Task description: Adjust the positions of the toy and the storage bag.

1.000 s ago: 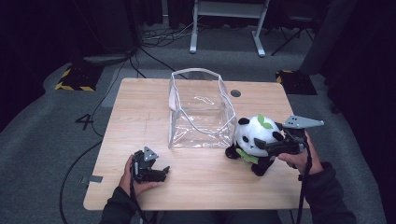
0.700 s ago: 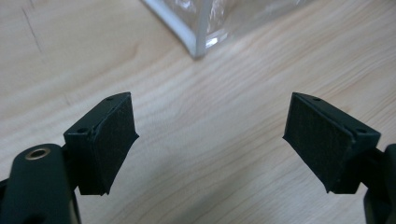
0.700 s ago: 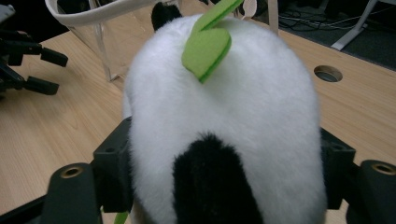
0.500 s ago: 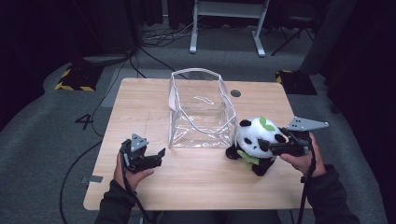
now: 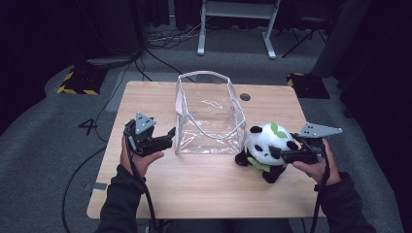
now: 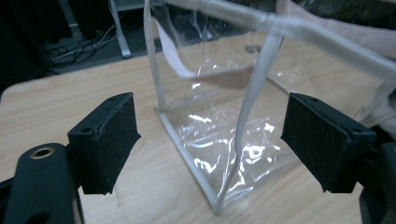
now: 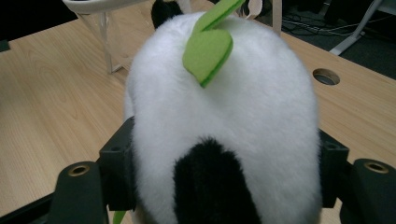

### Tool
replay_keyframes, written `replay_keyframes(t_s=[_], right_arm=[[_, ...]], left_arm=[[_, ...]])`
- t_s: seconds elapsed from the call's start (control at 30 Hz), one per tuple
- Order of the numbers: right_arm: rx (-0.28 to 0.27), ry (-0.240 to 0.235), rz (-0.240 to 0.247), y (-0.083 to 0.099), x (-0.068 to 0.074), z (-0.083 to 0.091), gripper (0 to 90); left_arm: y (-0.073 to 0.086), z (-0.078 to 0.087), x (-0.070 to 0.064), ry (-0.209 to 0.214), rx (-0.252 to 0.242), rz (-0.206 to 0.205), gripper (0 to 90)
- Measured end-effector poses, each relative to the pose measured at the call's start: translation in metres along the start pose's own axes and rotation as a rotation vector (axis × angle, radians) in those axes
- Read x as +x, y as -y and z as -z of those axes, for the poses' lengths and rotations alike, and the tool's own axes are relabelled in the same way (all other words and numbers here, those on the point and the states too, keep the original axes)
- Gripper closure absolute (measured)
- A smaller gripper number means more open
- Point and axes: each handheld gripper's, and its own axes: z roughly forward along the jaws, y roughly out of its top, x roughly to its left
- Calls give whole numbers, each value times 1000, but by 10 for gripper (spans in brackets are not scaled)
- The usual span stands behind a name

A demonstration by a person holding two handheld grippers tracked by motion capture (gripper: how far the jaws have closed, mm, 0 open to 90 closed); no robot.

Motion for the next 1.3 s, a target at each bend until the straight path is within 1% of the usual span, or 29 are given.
replay_keyframes(t_s=[0.03, 0.1, 0.13, 0.17, 0.2, 0.23, 0.27, 0.3, 0.4, 0.47, 0.53, 0.6, 0.63, 0.67, 0.7, 0.73, 0.8, 0.87, 0.9, 0.93, 0.97, 1.0, 1.03, 1.07, 1.13, 1.17, 1.23, 1.27, 1.3], right_arm=[[1, 0, 1, 0, 0, 0, 296], [2, 1, -1, 0, 0, 1, 295], [2, 1, -1, 0, 0, 1, 295], [3, 1, -1, 0, 0, 1, 295], [3, 1, -1, 0, 0, 1, 295], [5, 1, -3, 0, 0, 0, 294], [6, 2, -3, 0, 0, 0, 293], [7, 2, -3, 0, 0, 0, 293], [9, 2, 0, 0, 1, 1, 292], [11, -1, 2, 0, 0, 1, 292], [11, -3, 5, 0, 0, 1, 294], [13, -7, 15, 0, 1, 1, 298], [13, -7, 15, 0, 1, 1, 298], [15, -5, 14, 0, 1, 1, 301], [16, -6, 15, 0, 1, 2, 301], [17, -6, 15, 0, 1, 2, 301], [19, -4, 15, 0, 2, 2, 299], [23, -2, 15, 0, 2, 3, 289], [24, 0, 18, 0, 3, 3, 284], [28, 0, 23, -1, 4, 2, 258], [30, -1, 26, -1, 4, 2, 251], [30, -1, 26, -1, 4, 2, 251], [34, 0, 36, -2, 6, 1, 225], [35, -4, 39, -2, 7, 1, 213], [36, -10, 45, -2, 8, 0, 207], [36, -4, 48, -2, 9, 0, 202], [36, -3, 47, -2, 9, 0, 205], [37, -3, 48, -2, 9, 0, 216], [35, -1, 36, -2, 8, 1, 236]], left_arm=[[-8, -2, -3, 12, -13, -11, 183], [-11, -3, -4, 15, -14, -19, 182], [-14, -4, -6, 12, -19, -26, 182], [-21, -6, -8, 17, -36, -37, 181], [-21, -6, -8, 17, -36, -37, 182], [-28, -9, -9, 25, -56, -27, 182], [-32, -11, -8, 35, -60, -27, 182], [-36, -14, -9, 37, -61, -25, 183], [-41, -18, -9, 37, -69, -24, 183], [-46, -26, -8, 40, -56, -21, 184], [-52, -35, -4, 45, -31, 4, 187], [-55, -43, -1, 38, -11, 36, 190], [-55, -43, -1, 38, -11, 36, 190], [-56, -50, 2, 33, 10, 46, 187], [-56, -50, 2, 33, 10, 46, 188], [-56, -52, 3, 22, 24, 47, 186], [-56, -57, 5, 34, 33, 55, 176], [-56, -59, 5, 30, 40, 59, 175], [-56, -60, 6, 39, 44, 64, 175], [-57, -63, 6, 42, 54, 81, 178], [-57, -64, 6, 49, 58, 89, 180], [-57, -64, 6, 49, 58, 89, 198], [-56, -66, 6, 82, 66, 90, 210], [-56, -66, 6, 82, 66, 90, 210], [-55, -70, 8, 119, 71, 133, 211], [-55, -71, 9, 131, 76, 154, 213], [-55, -70, 8, 133, 77, 148, 226], [-56, -69, 8, 132, 76, 139, 292], [-58, -67, 8, 149, 88, 132, 377]])
